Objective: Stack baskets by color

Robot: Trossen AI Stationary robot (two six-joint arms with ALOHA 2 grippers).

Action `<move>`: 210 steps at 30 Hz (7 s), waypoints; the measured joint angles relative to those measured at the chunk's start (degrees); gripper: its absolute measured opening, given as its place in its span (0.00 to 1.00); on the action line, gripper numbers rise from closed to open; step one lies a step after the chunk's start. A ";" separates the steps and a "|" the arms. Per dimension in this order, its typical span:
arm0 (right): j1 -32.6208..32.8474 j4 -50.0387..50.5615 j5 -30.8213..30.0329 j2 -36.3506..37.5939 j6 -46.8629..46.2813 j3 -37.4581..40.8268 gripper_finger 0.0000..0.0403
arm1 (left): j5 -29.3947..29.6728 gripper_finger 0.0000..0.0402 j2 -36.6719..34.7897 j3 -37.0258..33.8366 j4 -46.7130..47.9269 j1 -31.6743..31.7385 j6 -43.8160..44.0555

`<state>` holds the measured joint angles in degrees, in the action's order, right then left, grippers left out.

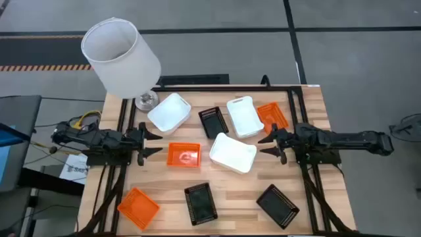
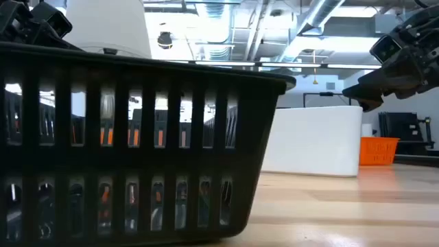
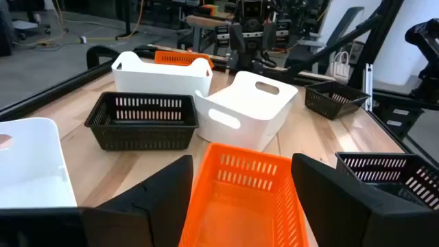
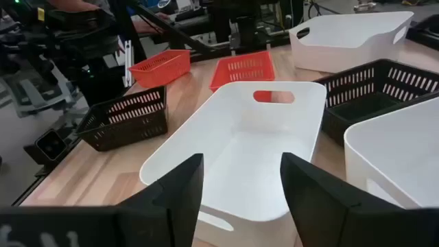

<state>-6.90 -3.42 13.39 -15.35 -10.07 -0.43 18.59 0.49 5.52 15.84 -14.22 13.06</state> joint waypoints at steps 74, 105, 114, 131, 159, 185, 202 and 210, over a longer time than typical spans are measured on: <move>-1.55 0.26 -2.89 0.02 10.32 -0.02 0.54 | 16.77 0.59 0.00 -0.17 -14.09 0.02 44.83; 0.19 -10.26 -5.74 0.00 -76.82 -0.53 0.54 | 22.69 0.59 0.00 0.28 -43.83 0.02 37.55; -2.40 -11.50 -7.40 -5.80 -61.94 -19.84 0.54 | 21.55 0.59 0.00 0.31 -43.95 0.02 36.72; -2.01 54.96 -3.85 -41.79 -34.81 -58.81 0.53 | 19.63 0.59 -0.02 0.33 -43.46 0.02 35.84; -25.44 57.26 -14.84 -81.40 -17.84 -64.87 0.45 | 19.85 0.59 -0.01 0.33 -39.12 0.02 35.69; -24.62 52.91 -13.07 -78.62 -17.49 -64.87 0.44 | 22.71 0.59 -0.02 0.33 -36.85 0.01 35.71; -14.83 37.86 -11.77 -78.64 -28.50 -64.87 0.41 | 22.77 0.59 -0.01 0.33 -35.74 0.01 37.19; -14.45 36.80 -10.70 -78.26 -27.45 -66.68 0.40 | 22.77 0.59 0.00 0.33 -35.76 0.02 37.74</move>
<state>-21.34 33.38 2.69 -93.61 -37.52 -67.11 41.36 0.49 5.85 -19.92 -14.20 50.80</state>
